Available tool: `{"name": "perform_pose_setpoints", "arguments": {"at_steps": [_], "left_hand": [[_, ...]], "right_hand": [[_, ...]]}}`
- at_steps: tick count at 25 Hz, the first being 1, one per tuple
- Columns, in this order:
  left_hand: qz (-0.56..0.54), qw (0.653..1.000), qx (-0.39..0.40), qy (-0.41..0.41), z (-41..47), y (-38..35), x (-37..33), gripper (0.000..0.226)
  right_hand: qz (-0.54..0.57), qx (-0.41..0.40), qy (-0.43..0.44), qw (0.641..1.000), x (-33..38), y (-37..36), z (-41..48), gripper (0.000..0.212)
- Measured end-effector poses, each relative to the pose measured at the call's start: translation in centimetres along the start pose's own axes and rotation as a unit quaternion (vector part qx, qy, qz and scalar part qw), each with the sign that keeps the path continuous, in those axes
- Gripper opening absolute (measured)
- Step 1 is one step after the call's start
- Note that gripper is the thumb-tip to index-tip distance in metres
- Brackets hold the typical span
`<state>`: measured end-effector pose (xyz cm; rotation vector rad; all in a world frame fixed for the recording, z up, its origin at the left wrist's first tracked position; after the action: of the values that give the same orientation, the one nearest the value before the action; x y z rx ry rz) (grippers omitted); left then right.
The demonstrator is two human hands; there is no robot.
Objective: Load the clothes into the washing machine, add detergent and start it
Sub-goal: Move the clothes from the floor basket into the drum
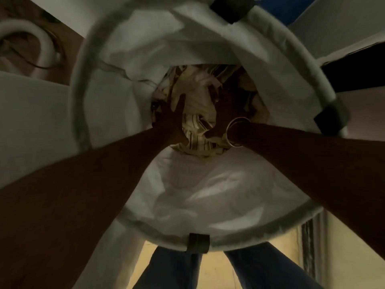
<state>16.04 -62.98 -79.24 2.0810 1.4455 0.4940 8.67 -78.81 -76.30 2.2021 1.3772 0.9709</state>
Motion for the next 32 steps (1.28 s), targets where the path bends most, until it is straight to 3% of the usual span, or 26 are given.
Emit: {"name": "perform_pose_setpoints", "arguments": {"at_steps": [2,5,9,13,15,20,22,24,27,32], "left_hand": [[0.001,1.0,-0.021,0.019,1.3,-1.5,-0.1,0.144],[-0.025,0.993,-0.081,0.084,2.6,-2.6,0.1,0.136],[0.031,0.988,-0.147,0.036,3.6,-3.9,-0.3,0.121],[0.097,0.97,-0.198,-0.099,1.2,-2.5,-1.6,0.059],[0.056,0.97,-0.206,-0.114,-1.0,0.4,-2.4,0.054],[-0.114,0.977,-0.172,-0.06,-11.5,9.5,-2.7,0.048],[-0.129,0.975,-0.169,-0.068,-15.6,12.1,-2.0,0.053],[-0.133,0.974,-0.172,-0.067,-19.9,14.9,-0.8,0.059],[-0.142,0.975,-0.165,-0.05,-26.0,18.6,0.7,0.067],[-0.157,0.956,-0.228,-0.096,-38.1,29.0,0.6,0.059]], "right_hand": [[0.029,0.01,-0.006,1.0,-1.1,-1.2,1.7,0.142],[-0.018,0.008,0.002,1.0,-2.1,-2.3,2.9,0.122],[-0.019,-0.086,0.022,0.996,-1.1,-2.7,3.4,0.092],[-0.001,-0.042,0.006,0.999,-0.3,-1.1,2.0,0.071],[-0.001,-0.064,-0.003,0.998,0.3,1.7,0.1,0.058],[-0.011,-0.136,-0.018,0.99,4.5,10.8,-8.5,0.034],[-0.006,-0.183,-0.031,0.983,6.1,13.8,-12.3,0.035],[-0.02,-0.169,0.009,0.985,8.4,16.0,-15.8,0.042],[0.026,-0.148,0.042,0.988,11.0,19.2,-21.8,0.07],[0.06,-0.221,0.051,0.972,15.7,26.3,-32.6,0.084]]}}
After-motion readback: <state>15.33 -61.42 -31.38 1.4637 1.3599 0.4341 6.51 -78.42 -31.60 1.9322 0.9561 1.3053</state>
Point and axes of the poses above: each hand's wrist, its own z-axis towards the middle knuckle, its own y-axis out of the back of the hand, x = y × z, the point moved 7 cm from there along z, towards the middle knuckle, and after that the axes turned 15 degrees about y, right-handed, at the moved point
